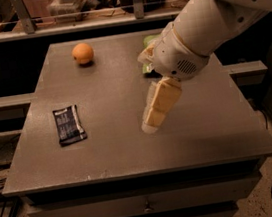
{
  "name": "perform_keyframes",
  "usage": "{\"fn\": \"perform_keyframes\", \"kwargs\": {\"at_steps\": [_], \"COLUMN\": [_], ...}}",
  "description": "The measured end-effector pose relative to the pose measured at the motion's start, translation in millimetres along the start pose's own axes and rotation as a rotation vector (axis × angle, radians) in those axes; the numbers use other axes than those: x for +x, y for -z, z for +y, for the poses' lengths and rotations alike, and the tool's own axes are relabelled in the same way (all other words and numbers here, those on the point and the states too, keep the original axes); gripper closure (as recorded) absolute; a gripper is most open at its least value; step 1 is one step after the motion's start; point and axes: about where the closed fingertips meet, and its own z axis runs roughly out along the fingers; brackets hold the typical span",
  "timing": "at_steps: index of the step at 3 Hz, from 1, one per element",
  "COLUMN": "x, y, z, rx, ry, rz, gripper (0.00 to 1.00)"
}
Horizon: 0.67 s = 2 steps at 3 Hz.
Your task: Pick rxbar blueberry
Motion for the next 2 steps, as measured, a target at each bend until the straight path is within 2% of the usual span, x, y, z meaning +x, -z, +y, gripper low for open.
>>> {"fn": "perform_keyframes", "kwargs": {"at_steps": [1, 2], "x": [-24.2, -24.6], "y": [-37.4, -38.6], "z": [-13.9, -15.8], "rx": [-0.023, -0.018], "ry": [-0.005, -0.008], "rz": [-0.094, -0.098], "gripper": [0.0, 0.0]}}
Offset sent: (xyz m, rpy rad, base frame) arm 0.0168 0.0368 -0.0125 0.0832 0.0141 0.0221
